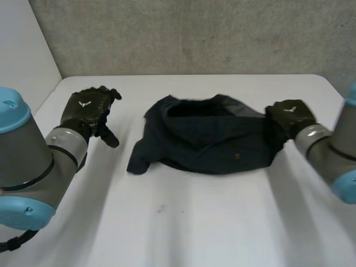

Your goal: Fold the shorts.

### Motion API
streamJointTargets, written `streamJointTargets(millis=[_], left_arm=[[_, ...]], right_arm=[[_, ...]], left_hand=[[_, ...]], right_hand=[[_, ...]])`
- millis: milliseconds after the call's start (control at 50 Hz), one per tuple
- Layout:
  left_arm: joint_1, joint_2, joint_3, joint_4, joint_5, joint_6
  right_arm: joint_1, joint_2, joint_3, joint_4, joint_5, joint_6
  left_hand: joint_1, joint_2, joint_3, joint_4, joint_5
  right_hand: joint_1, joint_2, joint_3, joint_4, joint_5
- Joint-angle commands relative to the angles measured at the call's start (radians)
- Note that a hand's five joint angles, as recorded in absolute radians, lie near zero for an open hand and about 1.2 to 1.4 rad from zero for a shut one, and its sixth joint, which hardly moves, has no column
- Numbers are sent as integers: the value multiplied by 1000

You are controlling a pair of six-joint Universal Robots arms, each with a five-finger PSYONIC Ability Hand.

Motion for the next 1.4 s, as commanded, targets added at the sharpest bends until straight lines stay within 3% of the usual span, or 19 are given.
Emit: streamJointTargets(millis=[20,80,100,120,140,160,320,420,500,520,620,720,900,1040,1080,1120,1200,1260,1400], left_arm=[[-2,-76,19,3,1,5],[-5,-115,42,3,6,8],[-10,-133,53,3,11,8],[-11,-142,59,3,12,10],[-13,-152,67,3,12,10],[-14,-161,74,3,12,10],[-39,-263,200,-1,12,5],[-74,-334,266,-7,21,0],[-105,-349,274,-9,23,-9],[-109,-349,271,-9,23,-10],[-137,-340,239,-9,17,-10],[-140,-276,187,-7,17,-10],[-123,-228,128,-7,17,-12],[-114,-222,102,-9,20,-15],[-108,-219,97,-9,23,-15],[-99,-219,97,-9,23,-15],[-88,-216,99,-7,23,-15],[-86,-210,104,-7,21,-15],[-76,-175,133,8,23,-13]], right_arm=[[-138,-77,114,30,-35,-270],[-171,-77,118,38,-29,-332],[-172,-78,115,44,-26,-342],[-172,-78,114,50,-26,-346],[-171,-80,108,66,-25,-351],[-171,-81,105,70,-22,-350],[-77,-245,10,79,-19,-213],[51,-227,-93,135,-12,-123],[196,-108,-248,233,50,-90],[257,-42,-330,265,107,-66],[320,121,-523,302,224,66],[317,270,-667,340,224,158],[302,561,-973,406,238,163],[243,659,-1060,452,231,163],[220,672,-1060,452,225,161],[198,675,-1058,455,218,160],[176,656,-1057,468,176,160],[173,617,-1054,491,150,149],[187,361,-936,506,89,-13]], left_hand=[[-44,-5,-20,-6,5],[-38,1,-14,-1,11],[-35,4,-11,2,14],[-32,7,-9,5,17],[-32,7,-8,5,17],[-32,7,-8,5,17],[-11,27,12,26,37],[12,51,36,49,61],[24,63,47,61,72],[24,63,47,61,72],[21,60,44,58,69],[21,60,44,58,69],[21,60,44,58,69],[18,57,41,55,67],[18,57,41,55,67],[18,57,41,55,67],[18,57,41,55,67],[18,57,41,55,67],[9,48,33,46,58]], right_hand=[[408,221,261,208,284],[408,221,261,208,284],[272,86,126,73,148],[4,-183,-143,-196,-120],[-621,-808,-768,-821,-745],[-814,-1000,-960,-1014,-938],[-814,-1000,-960,-1014,-938],[-814,-1000,-960,-1014,-938],[-814,-1000,-960,-1014,-938],[-814,-1000,-960,-1014,-938],[-814,-1000,-960,-1014,-938],[-814,-1000,-960,-1014,-938],[-814,-1000,-960,-1014,-938],[-814,-1000,-960,-1014,-938],[-672,-859,-819,-872,-796],[-172,-359,-319,-372,-296],[407,220,260,207,283],[408,221,261,208,284],[408,221,261,208,284]])
